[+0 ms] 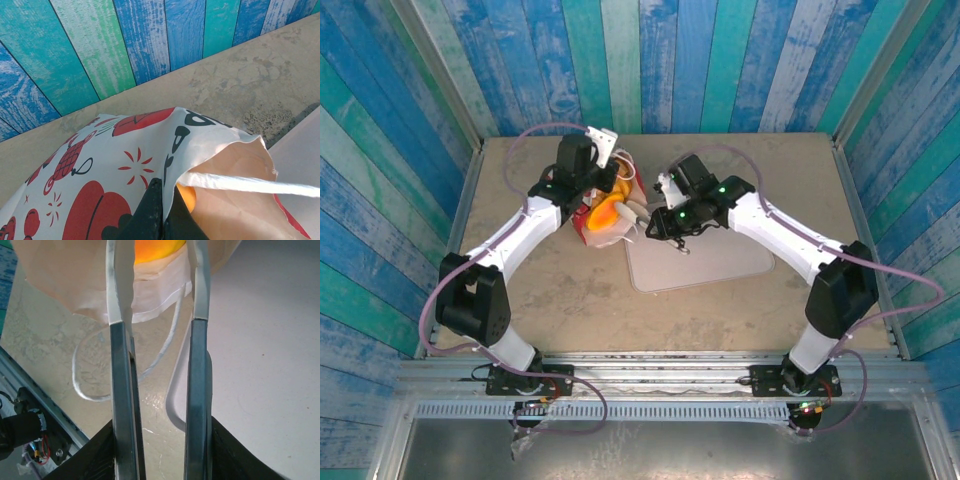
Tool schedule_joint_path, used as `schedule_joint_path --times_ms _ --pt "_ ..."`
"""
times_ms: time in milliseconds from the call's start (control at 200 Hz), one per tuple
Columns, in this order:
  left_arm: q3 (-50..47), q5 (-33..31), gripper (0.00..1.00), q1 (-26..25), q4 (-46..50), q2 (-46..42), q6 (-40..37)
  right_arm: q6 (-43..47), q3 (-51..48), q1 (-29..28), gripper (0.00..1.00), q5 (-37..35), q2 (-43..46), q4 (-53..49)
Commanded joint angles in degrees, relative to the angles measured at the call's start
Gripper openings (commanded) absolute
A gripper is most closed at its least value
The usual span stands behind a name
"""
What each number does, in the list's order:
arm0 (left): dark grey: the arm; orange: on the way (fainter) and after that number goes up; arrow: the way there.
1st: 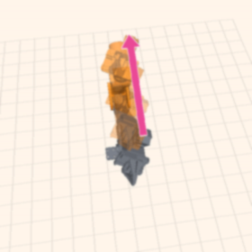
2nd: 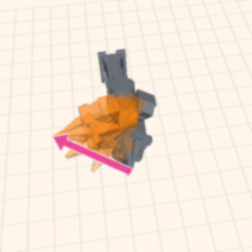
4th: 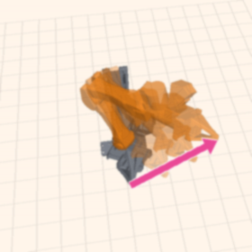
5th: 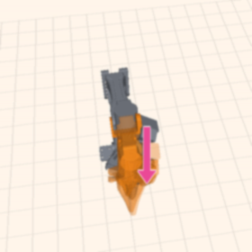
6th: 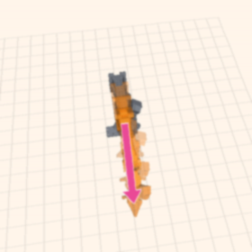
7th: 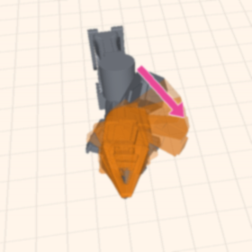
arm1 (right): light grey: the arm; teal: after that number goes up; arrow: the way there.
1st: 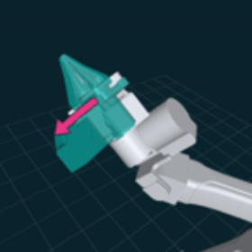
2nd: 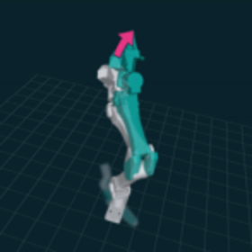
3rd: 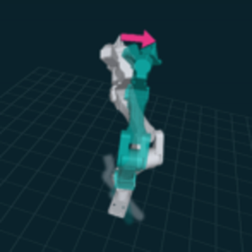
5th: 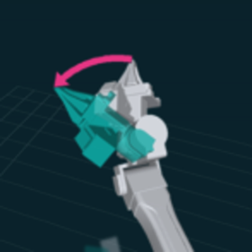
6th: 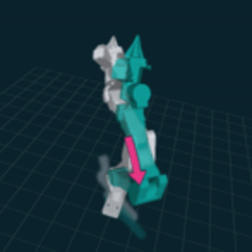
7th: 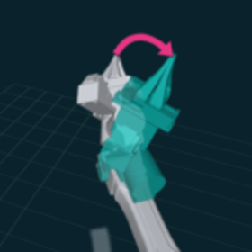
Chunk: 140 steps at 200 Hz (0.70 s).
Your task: Take the fake bread out of the paper bag
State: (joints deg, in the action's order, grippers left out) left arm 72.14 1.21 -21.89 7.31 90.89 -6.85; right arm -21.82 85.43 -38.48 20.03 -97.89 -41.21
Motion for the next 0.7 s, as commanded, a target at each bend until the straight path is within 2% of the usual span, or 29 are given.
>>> schedule_joint_path --times_ms 0,120,696 --pt "-0.22 0.1 0.03 -0.6 -4.01 -1.94 -0.25 0.65 3.1 0.73 0.44 0.37 -1.87 -1.07" --pt "-0.33 0.02 0.03 -0.95 -4.07 -1.94 -0.34 0.73 5.03 1.34 0.47 0.5 -3.78 -1.52" --pt "0.88 -1.57 0.03 -1.66 -3.98 -0.95 -1.22 0.82 12.26 2.76 0.49 1.05 -11.32 -4.75"
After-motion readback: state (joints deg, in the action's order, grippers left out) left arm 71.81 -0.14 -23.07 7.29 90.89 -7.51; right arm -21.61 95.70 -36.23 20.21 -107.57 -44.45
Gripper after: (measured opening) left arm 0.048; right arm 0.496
